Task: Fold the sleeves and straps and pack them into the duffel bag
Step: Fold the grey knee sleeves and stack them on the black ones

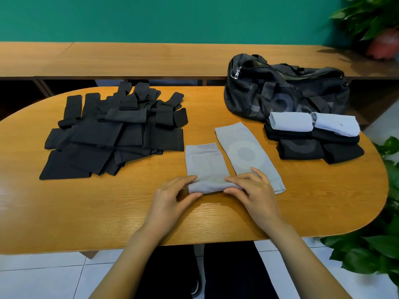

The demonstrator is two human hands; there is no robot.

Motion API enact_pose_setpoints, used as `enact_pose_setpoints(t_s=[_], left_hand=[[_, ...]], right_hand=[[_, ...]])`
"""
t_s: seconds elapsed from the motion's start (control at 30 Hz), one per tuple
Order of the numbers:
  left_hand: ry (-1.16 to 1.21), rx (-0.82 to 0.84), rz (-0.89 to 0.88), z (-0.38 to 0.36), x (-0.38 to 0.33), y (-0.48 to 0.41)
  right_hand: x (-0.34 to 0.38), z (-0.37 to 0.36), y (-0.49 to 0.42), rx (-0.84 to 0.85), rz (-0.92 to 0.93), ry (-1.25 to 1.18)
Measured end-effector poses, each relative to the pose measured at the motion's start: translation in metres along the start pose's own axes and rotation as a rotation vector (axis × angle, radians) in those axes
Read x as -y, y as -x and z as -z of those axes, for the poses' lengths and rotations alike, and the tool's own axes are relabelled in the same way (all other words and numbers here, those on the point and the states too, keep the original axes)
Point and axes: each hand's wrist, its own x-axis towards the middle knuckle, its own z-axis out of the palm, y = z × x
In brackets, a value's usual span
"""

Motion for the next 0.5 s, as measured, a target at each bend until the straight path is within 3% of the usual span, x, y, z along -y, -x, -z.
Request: enact_pose_setpoints(t_s=[0.17, 0.33, 0.4, 0.5], left_hand=[[0.153, -0.1, 0.223, -0.006, -0.012, -0.002], [0.186, -0.095, 0.328, -0.007, -0.015, -0.011], [0.066, -0.077, 0.307, -0.007, -0.013, -0.013], [-0.247, -0.059, 0.077, -0.005, -0.012, -0.011]], right_hand=[[0.008, 0.001, -0.015, -0.006, -0.132, -0.004], [0.016, 0.002, -0.031, 0.178, -0.241, 0.109], [0.016, 0.0, -0.037, 0.231, -0.256, 0.154], [0.016, -0.004, -0.042, 0.265, -0.264, 0.19]])
